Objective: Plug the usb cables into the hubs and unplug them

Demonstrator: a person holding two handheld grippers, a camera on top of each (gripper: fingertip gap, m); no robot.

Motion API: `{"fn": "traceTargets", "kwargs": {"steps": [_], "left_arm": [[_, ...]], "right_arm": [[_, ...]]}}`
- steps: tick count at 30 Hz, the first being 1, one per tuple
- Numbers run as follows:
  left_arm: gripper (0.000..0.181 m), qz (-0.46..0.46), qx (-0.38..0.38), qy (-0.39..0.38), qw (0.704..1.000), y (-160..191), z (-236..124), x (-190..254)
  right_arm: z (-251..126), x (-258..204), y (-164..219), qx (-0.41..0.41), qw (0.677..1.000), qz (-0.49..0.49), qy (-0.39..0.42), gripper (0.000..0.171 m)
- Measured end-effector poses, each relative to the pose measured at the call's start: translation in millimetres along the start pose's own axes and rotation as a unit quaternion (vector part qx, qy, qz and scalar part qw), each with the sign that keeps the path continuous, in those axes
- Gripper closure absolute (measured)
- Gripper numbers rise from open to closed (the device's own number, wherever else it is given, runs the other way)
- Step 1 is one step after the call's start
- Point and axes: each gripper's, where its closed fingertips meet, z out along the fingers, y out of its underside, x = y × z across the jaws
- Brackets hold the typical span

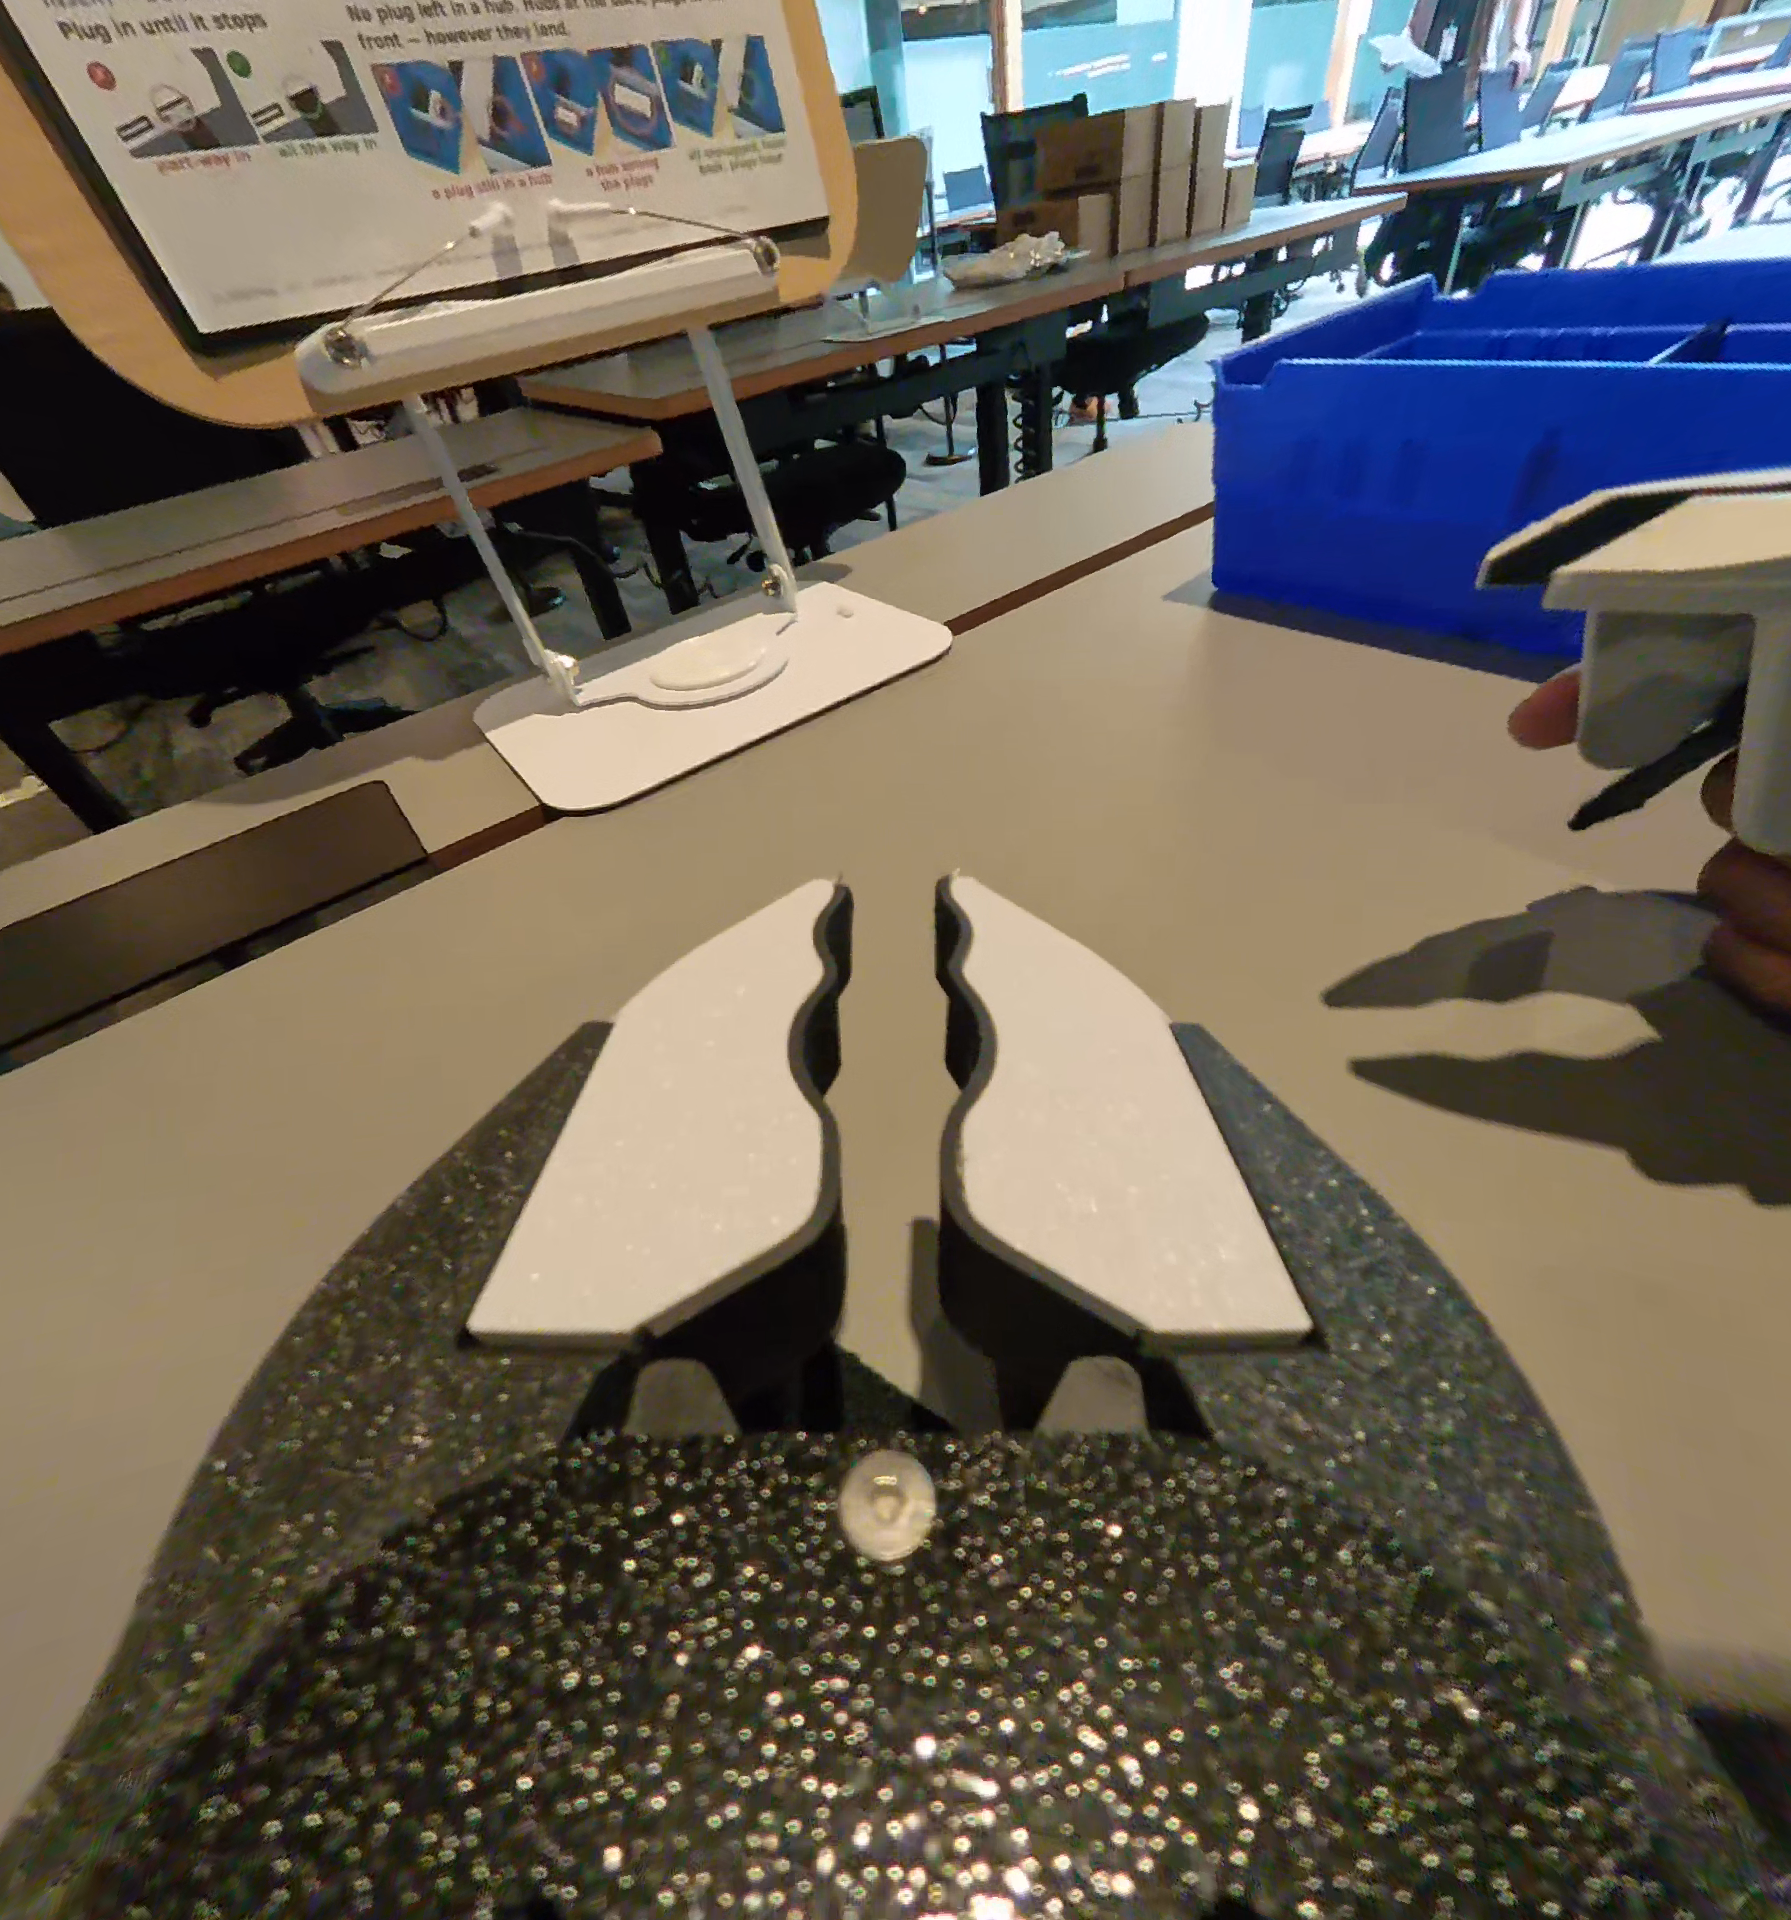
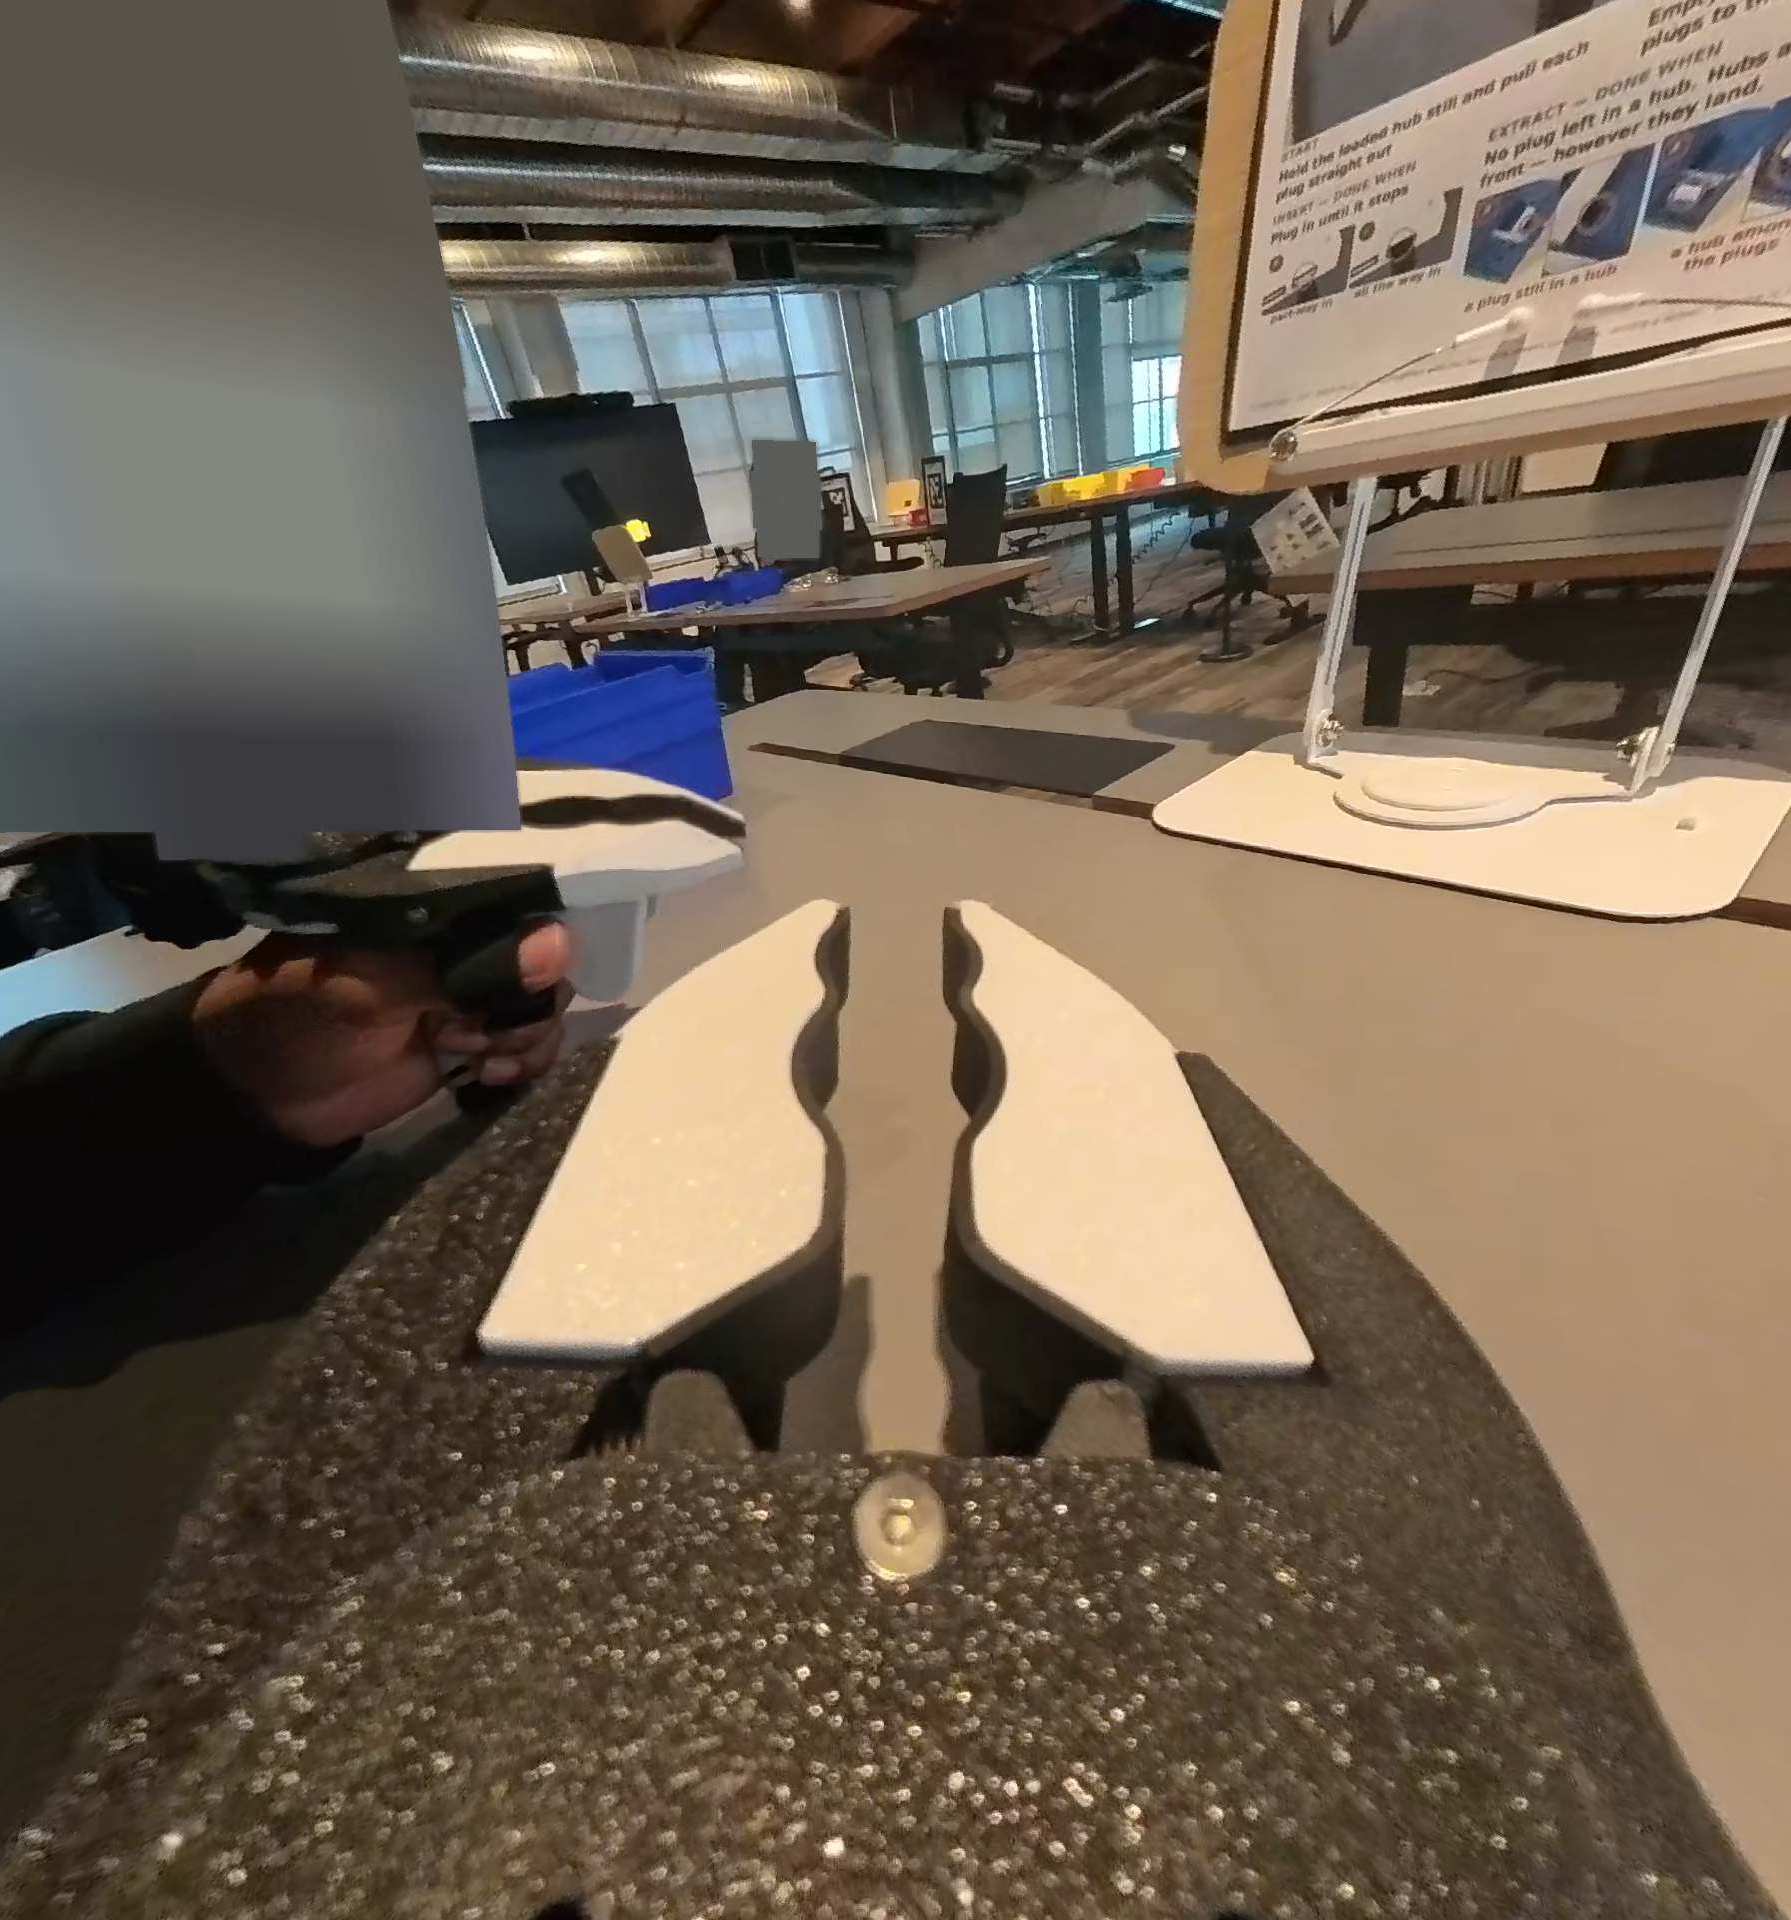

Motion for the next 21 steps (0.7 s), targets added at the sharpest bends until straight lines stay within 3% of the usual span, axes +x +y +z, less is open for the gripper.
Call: {"fn": "traceTargets", "kwargs": {"steps": [7,12,15,21], "left_arm": [[0.163,-0.063,-0.002,0.006,0.998,1,-4,-5],[0.181,-0.134,0.019,0.062,0.989,-6,-9,3],[0.181,-0.119,0.026,0.07,0.99,-9,-10,7],[0.181,-0.043,0.025,0.067,0.996,-9,-9,20]], "right_arm": [[-2,0,0,0.0,1.0,-0.002,0.004,0.16],[-4,2,2,-0.009,1.0,0.002,0.012,0.163],[-6,3,0,-0.005,1.0,0.004,0.014,0.171],[-7,2,-1,0.0,1.0,-0.007,0.021,0.171]]}}
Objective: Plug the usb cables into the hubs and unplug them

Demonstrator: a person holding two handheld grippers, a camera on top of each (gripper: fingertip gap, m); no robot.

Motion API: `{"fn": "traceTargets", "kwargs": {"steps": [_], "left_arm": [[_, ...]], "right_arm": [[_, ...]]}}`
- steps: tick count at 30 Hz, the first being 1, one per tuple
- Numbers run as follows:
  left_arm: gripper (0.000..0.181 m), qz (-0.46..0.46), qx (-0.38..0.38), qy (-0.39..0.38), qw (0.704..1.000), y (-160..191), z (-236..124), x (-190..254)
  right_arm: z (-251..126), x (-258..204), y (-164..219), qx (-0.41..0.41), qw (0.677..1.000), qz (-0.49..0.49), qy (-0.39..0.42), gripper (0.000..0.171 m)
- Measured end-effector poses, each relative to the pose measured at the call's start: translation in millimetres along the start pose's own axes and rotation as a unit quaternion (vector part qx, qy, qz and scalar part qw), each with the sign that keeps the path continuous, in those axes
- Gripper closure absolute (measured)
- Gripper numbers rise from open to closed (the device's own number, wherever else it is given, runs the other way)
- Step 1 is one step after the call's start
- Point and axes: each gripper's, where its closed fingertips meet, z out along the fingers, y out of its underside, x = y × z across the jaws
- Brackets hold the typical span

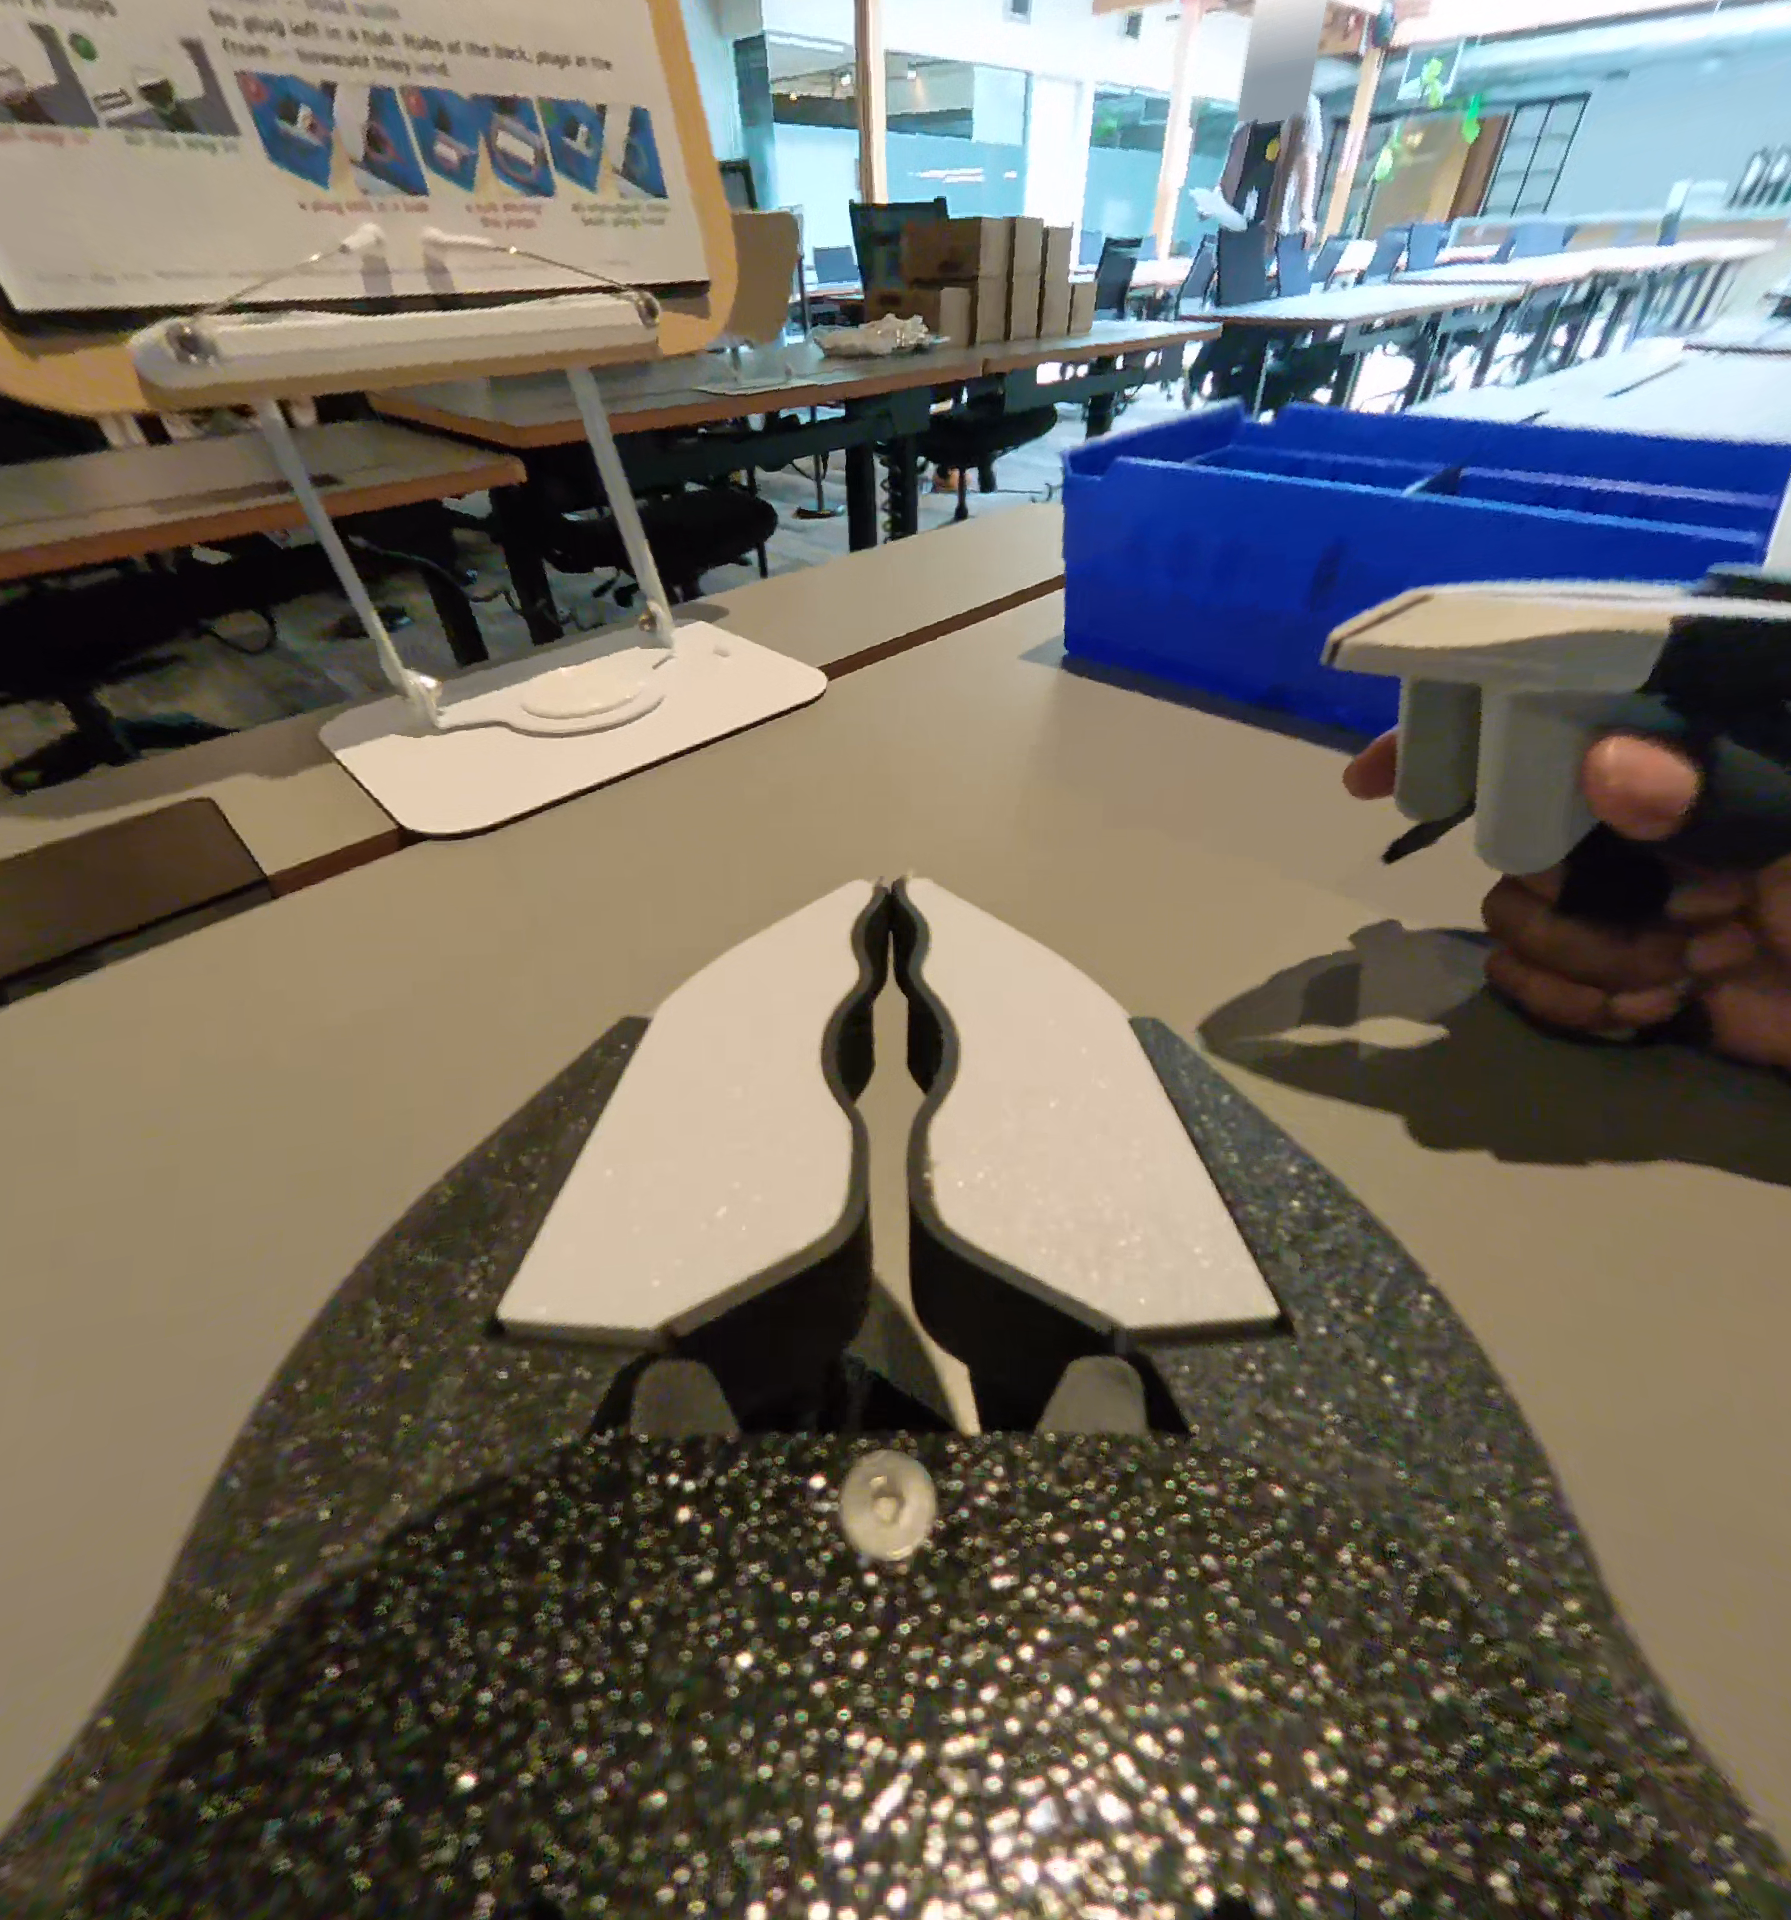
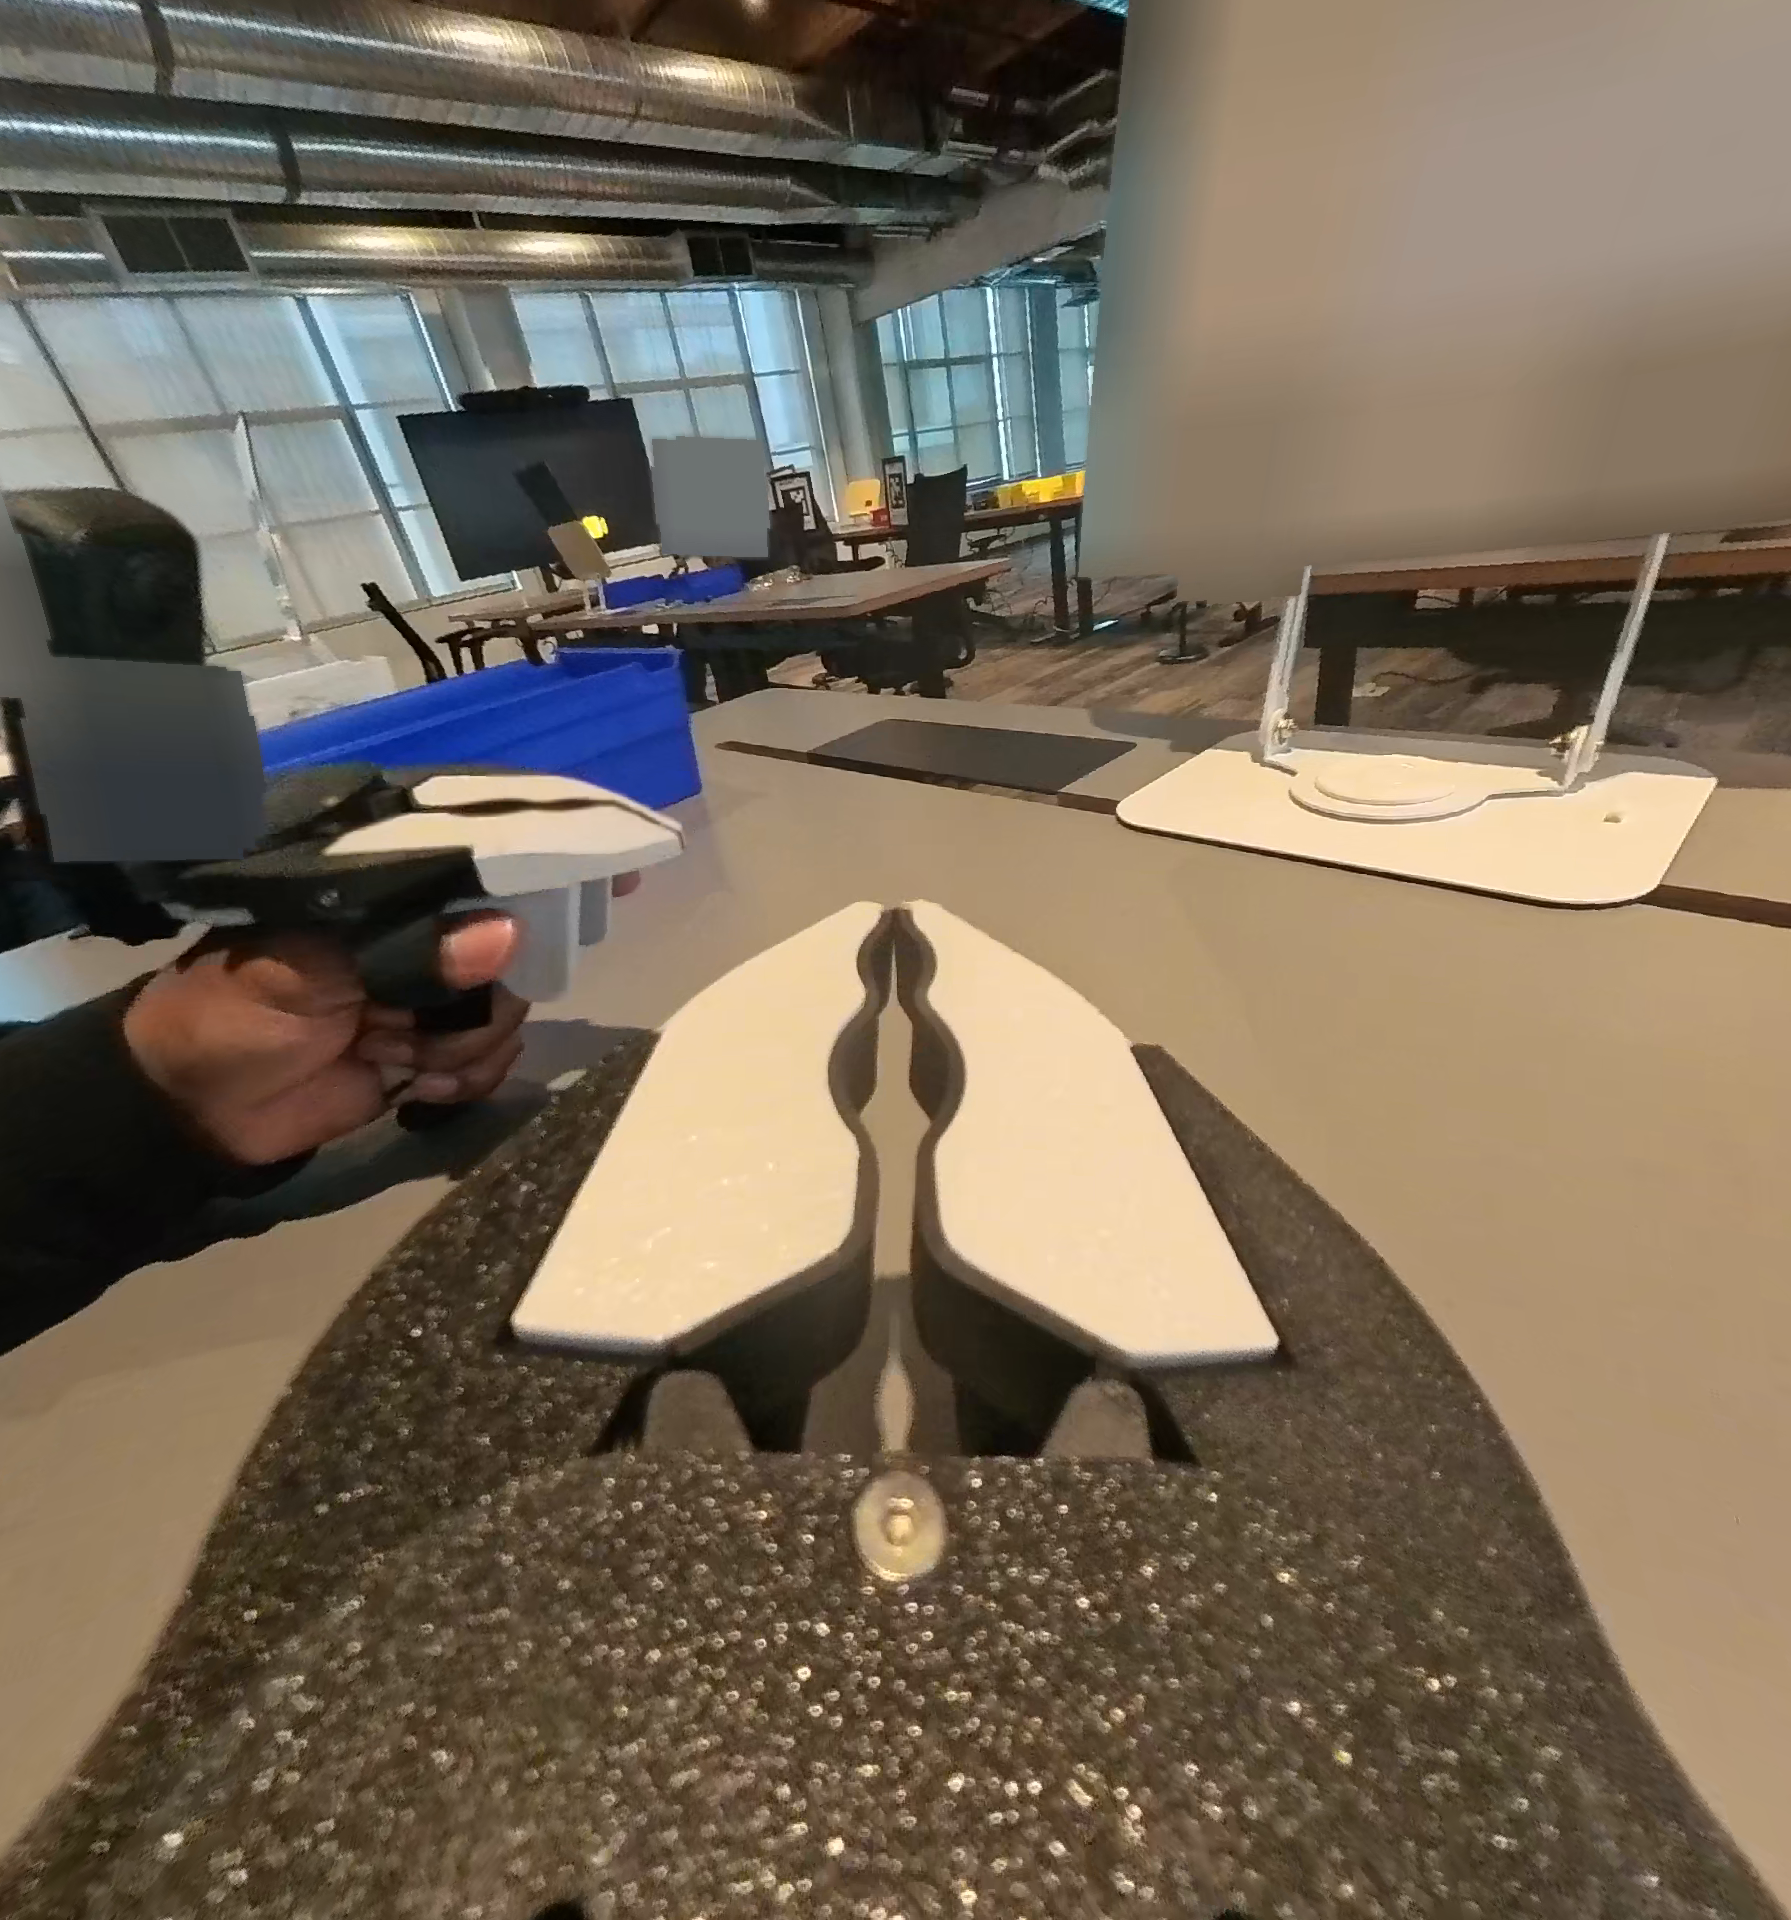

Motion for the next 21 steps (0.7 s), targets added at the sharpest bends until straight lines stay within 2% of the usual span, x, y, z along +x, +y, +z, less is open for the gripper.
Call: {"fn": "traceTargets", "kwargs": {"steps": [6,14,21], "left_arm": [[0.181,0.043,-0.016,-0.003,0.999,5,3,5],[0.181,0.052,-0.033,-0.011,0.998,10,5,0],[0.168,0.061,-0.042,-0.031,0.997,12,6,-8]], "right_arm": [[1,-1,1,-0.004,1.0,-0.015,0.008,0.171],[5,-8,6,-0.022,0.999,-0.029,-0.01,0.171],[5,-14,7,-0.027,0.999,-0.031,-0.028,0.171]]}}
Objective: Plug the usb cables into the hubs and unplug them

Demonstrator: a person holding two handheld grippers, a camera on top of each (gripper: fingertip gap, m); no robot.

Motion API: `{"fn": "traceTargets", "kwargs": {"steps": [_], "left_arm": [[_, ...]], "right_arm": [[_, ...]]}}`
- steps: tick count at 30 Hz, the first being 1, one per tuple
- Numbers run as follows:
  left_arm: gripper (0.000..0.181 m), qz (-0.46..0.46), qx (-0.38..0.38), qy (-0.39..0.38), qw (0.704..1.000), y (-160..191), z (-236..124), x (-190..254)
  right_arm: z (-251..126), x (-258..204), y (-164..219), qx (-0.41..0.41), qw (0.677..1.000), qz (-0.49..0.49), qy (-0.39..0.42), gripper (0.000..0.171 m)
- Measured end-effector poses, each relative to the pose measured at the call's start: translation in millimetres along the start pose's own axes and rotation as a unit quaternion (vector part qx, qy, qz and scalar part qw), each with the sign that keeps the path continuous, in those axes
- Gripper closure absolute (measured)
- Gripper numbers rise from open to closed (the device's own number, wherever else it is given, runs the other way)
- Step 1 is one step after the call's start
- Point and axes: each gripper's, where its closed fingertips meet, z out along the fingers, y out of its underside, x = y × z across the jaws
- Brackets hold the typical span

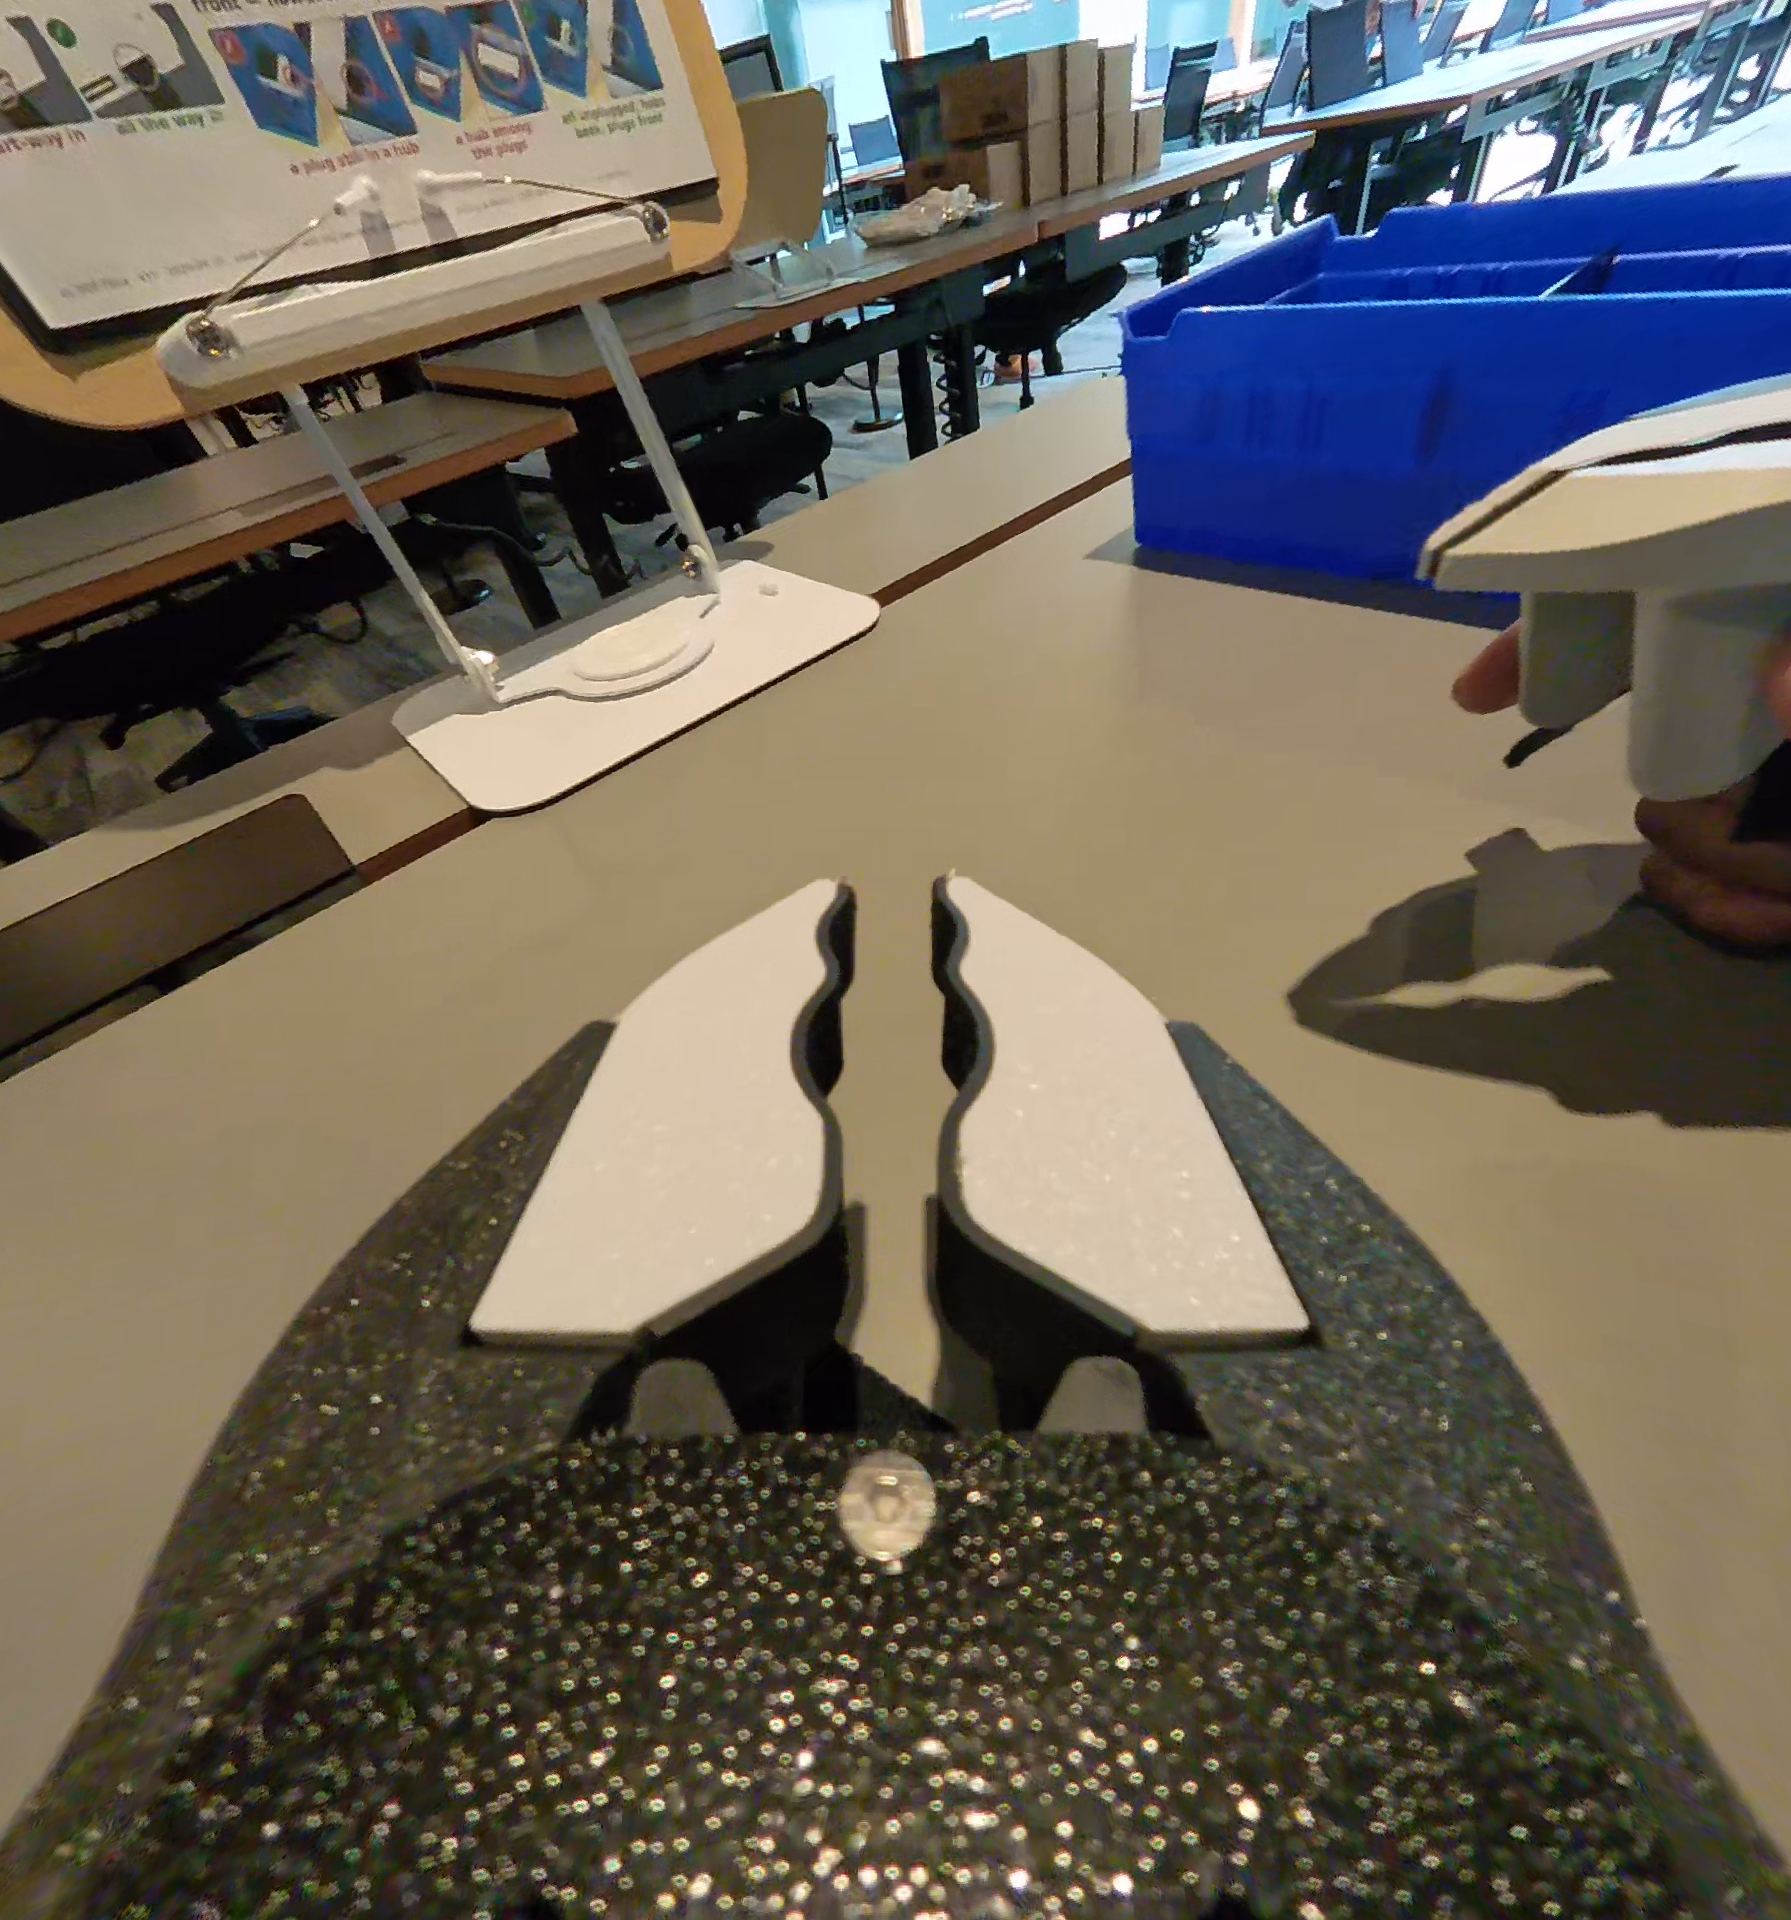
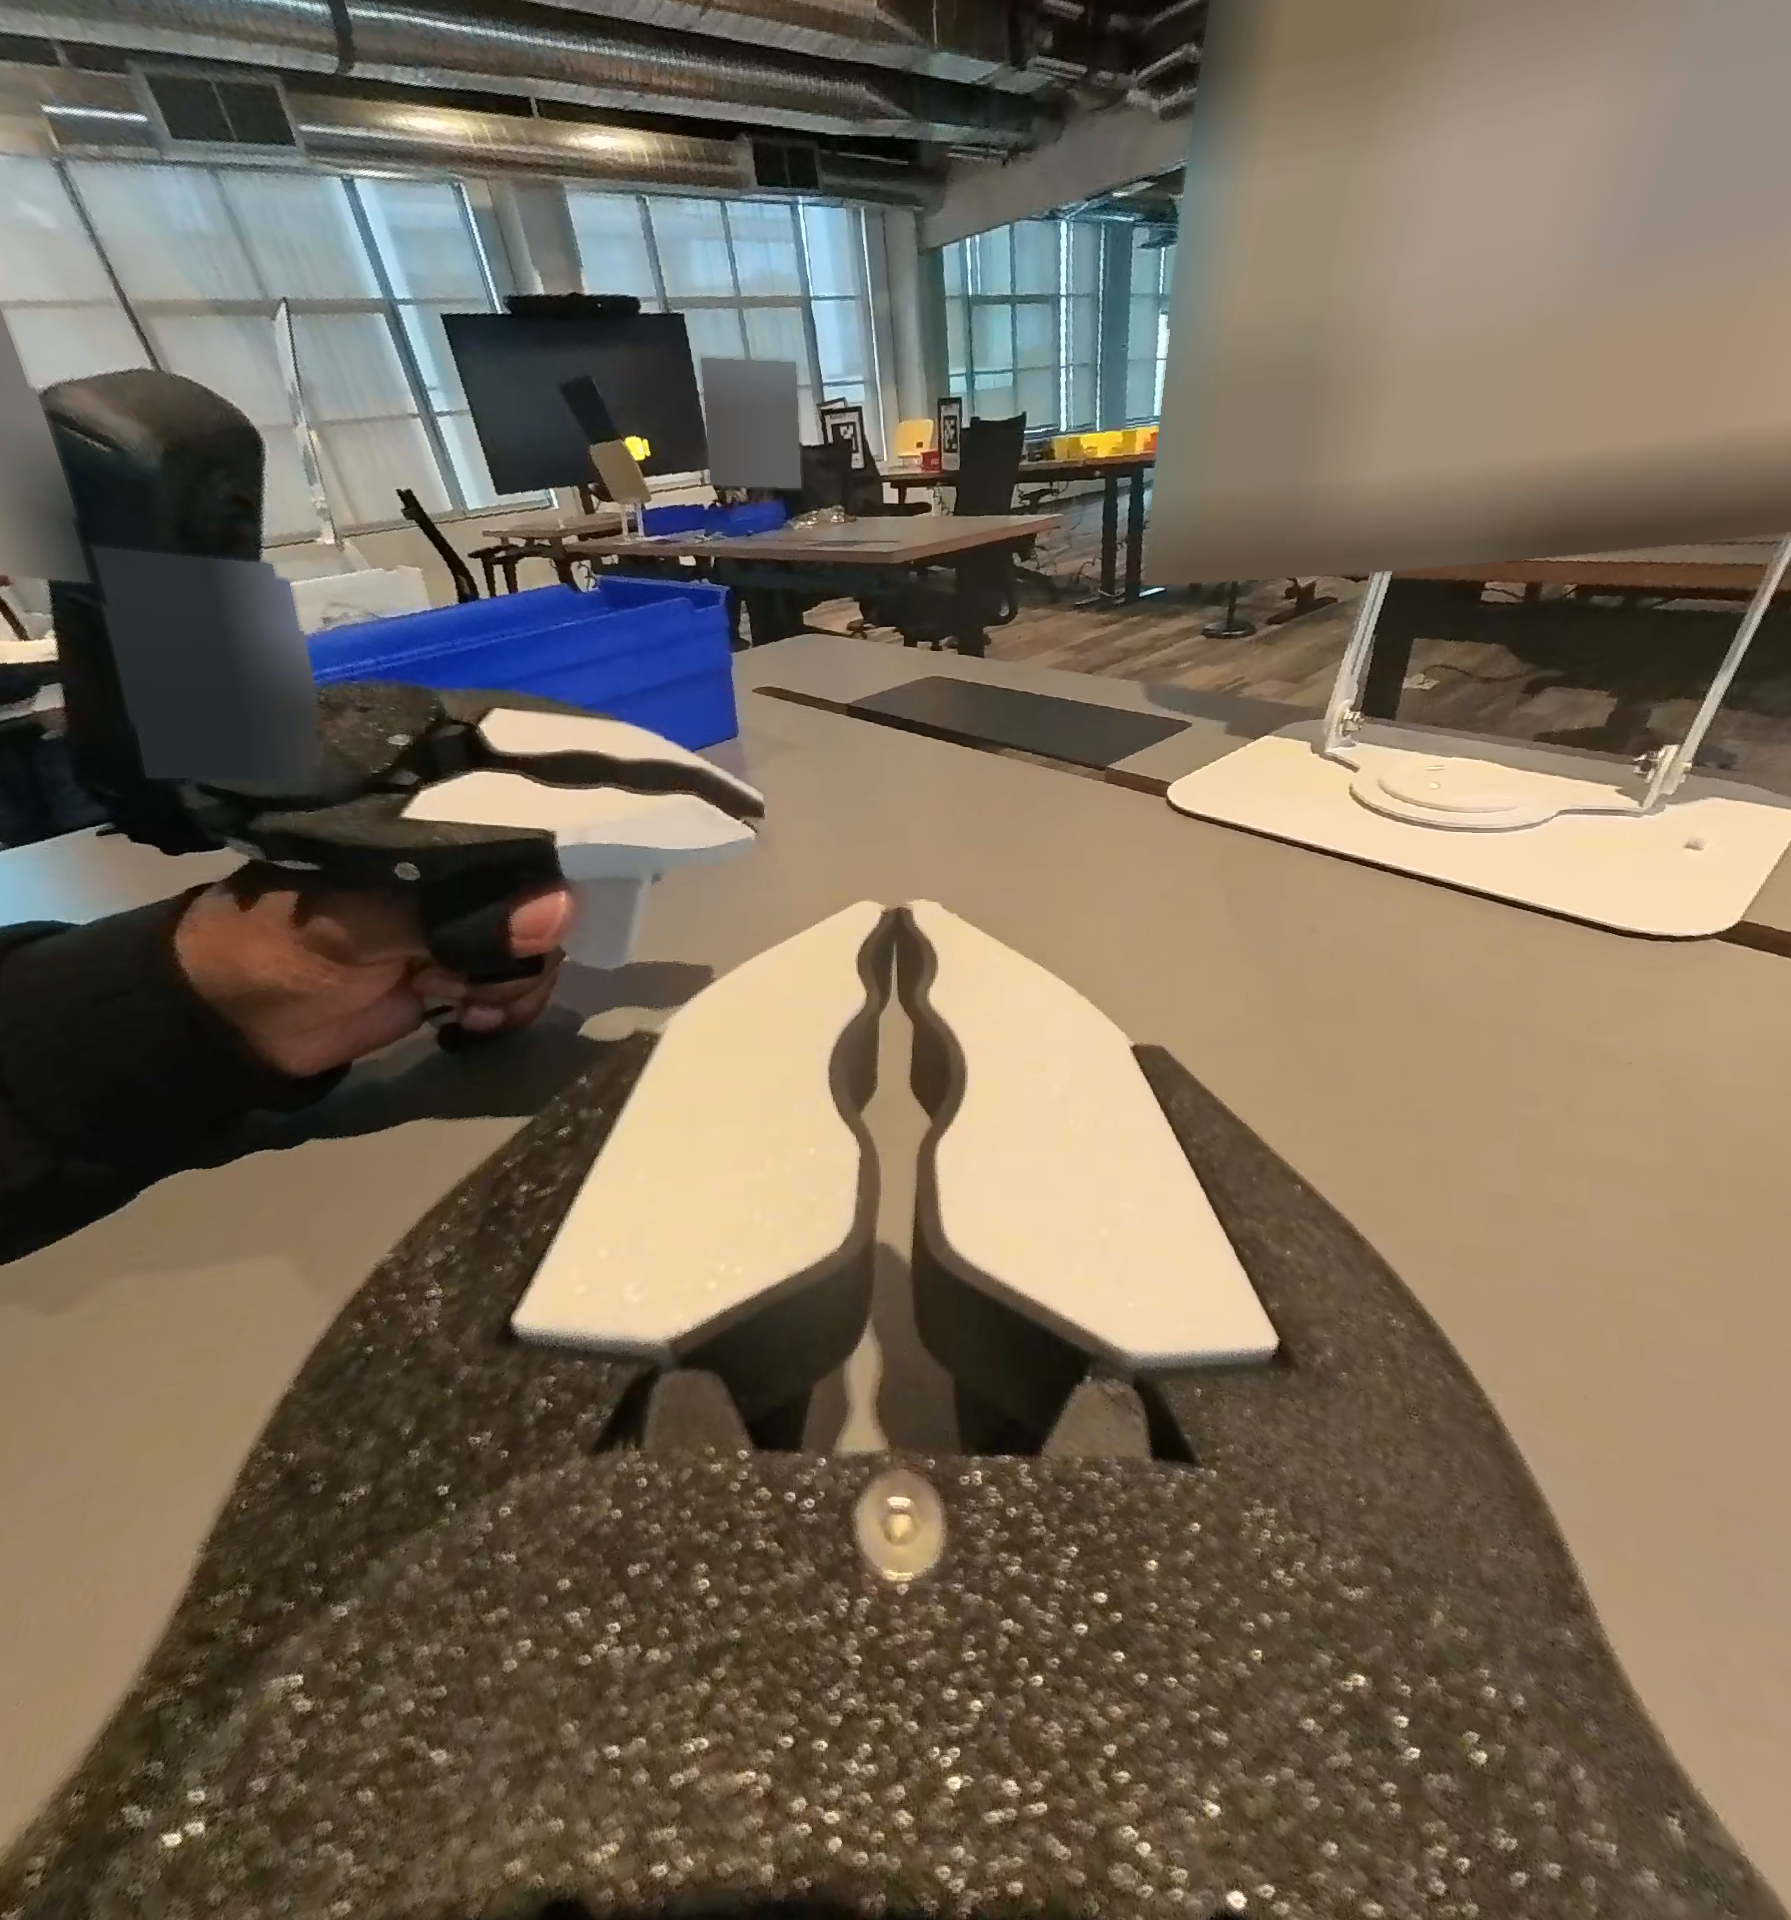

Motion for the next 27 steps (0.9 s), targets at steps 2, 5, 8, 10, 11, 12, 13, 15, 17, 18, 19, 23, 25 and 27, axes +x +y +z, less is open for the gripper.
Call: {"fn": "traceTargets", "kwargs": {"steps": [2,5,8,10,11,12,13,15,17,18,19,23,25,27], "left_arm": [[0.166,0.002,-0.002,-0.007,1.0,1,0,-5],[0.164,-0.005,-0.001,-0.019,1.0,2,-2,-14],[0.163,-0.006,0.001,-0.045,0.999,4,-7,-29],[0.16,-0.013,0.008,-0.059,0.998,4,-10,-41],[0.159,-0.017,0.018,-0.065,0.998,2,-13,-46],[0.158,-0.022,0.031,-0.07,0.997,0,-16,-50],[0.157,-0.028,0.046,-0.075,0.996,-3,-20,-54],[0.154,-0.035,0.079,-0.092,0.992,-9,-31,-61],[0.153,-0.028,0.098,-0.12,0.988,-10,-47,-68],[0.152,-0.016,0.1,-0.139,0.985,-9,-56,-70],[0.152,0.0,0.1,-0.161,0.982,-8,-67,-72],[0.152,0.074,0.08,-0.262,0.959,1,-121,-74],[0.152,0.08,0.081,-0.313,0.943,7,-154,-74],[0.149,0.063,0.086,-0.363,0.926,10,-189,-76]], "right_arm": [[0,0,0,-0.002,1.0,0.005,-0.003,0.171],[1,0,1,-0.003,1.0,0.011,-0.007,0.171],[1,-2,2,-0.007,1.0,0.008,-0.015,0.171],[2,-5,3,-0.012,1.0,0.006,-0.023,0.171],[3,-6,3,-0.014,1.0,0.005,-0.026,0.171],[3,-7,4,-0.016,0.999,0.004,-0.029,0.171],[3,-8,4,-0.017,0.999,0.003,-0.032,0.171],[3,-8,4,-0.016,0.999,0.003,-0.033,0.171],[2,-8,3,-0.015,0.999,0.001,-0.033,0.171],[2,-9,3,-0.015,0.999,0.0,-0.034,0.171],[2,-9,3,-0.015,0.999,-0.003,-0.034,0.171],[2,-11,4,-0.015,0.999,-0.018,-0.029,0.171],[2,-14,5,-0.019,0.999,-0.028,-0.028,0.171],[2,-17,6,-0.024,0.999,-0.038,-0.03,0.171]]}}
